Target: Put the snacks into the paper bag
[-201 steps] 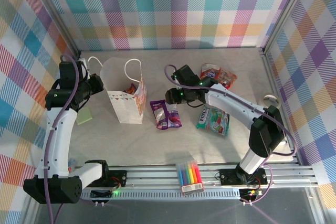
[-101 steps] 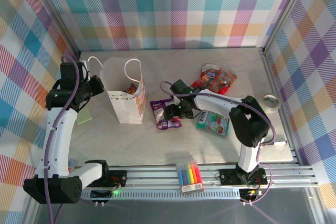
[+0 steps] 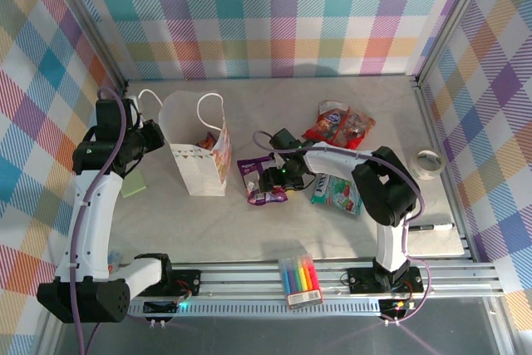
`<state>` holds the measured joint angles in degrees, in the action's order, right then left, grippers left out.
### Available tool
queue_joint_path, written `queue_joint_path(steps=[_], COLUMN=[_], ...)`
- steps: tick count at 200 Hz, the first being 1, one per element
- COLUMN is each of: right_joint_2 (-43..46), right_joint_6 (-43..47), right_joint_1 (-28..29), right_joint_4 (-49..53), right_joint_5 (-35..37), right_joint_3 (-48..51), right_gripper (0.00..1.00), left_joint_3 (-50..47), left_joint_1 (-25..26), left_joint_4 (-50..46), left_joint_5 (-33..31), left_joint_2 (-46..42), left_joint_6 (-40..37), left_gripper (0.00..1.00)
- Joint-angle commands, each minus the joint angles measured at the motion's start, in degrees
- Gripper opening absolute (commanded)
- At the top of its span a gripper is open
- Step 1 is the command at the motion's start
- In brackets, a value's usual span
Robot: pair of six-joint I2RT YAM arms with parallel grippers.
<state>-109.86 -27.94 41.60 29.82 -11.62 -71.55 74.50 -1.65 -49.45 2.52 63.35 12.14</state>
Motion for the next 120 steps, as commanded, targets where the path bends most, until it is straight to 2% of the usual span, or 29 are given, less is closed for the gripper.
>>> queue_joint_path(steps=[1,24,35,64,87,120], right_joint_2=[-2.64,-2.98,-3.01,-2.14,-1.4,-1.07], right_joint_6=[-0.05,-0.18,-0.13,0.16,1.13,1.87], right_joint_1=[0.14,0.14,0.14,0.1,0.14,0.14], right_joint_4=[-1.3,-0.8,-0.48,0.88,2.59,4.8], right_joint_5=[-0.71,-0.25,-0.08,1.12,2.69,4.14], right_joint_3=[-1.18,-1.57,-1.82,-2.17,-2.93,-3.93], right_gripper=[0.67,0.44,0.37,0.34,0.24,0.2], left_joint_3=[0.0,0.06,0.15,0.21,-0.1,-1.12], left_joint_1=[-0.63,-0.59,-0.63,-0.63,-0.63,-0.63], left_joint_4=[-0.72,-0.73,-0.82,-1.13,-0.93,-0.34], left_joint_5=[-0.18,-0.07,-0.06,-0.24,-0.37,-0.83], left_joint_2=[-0.16,-0.16,-0.2,-0.33,-0.83,-1.27], left_joint_6=[-1.07,-1.07,-1.07,-1.07,-1.16,-1.42], left_gripper=[0.18,0.18,0.18,0.18,0.18,0.18])
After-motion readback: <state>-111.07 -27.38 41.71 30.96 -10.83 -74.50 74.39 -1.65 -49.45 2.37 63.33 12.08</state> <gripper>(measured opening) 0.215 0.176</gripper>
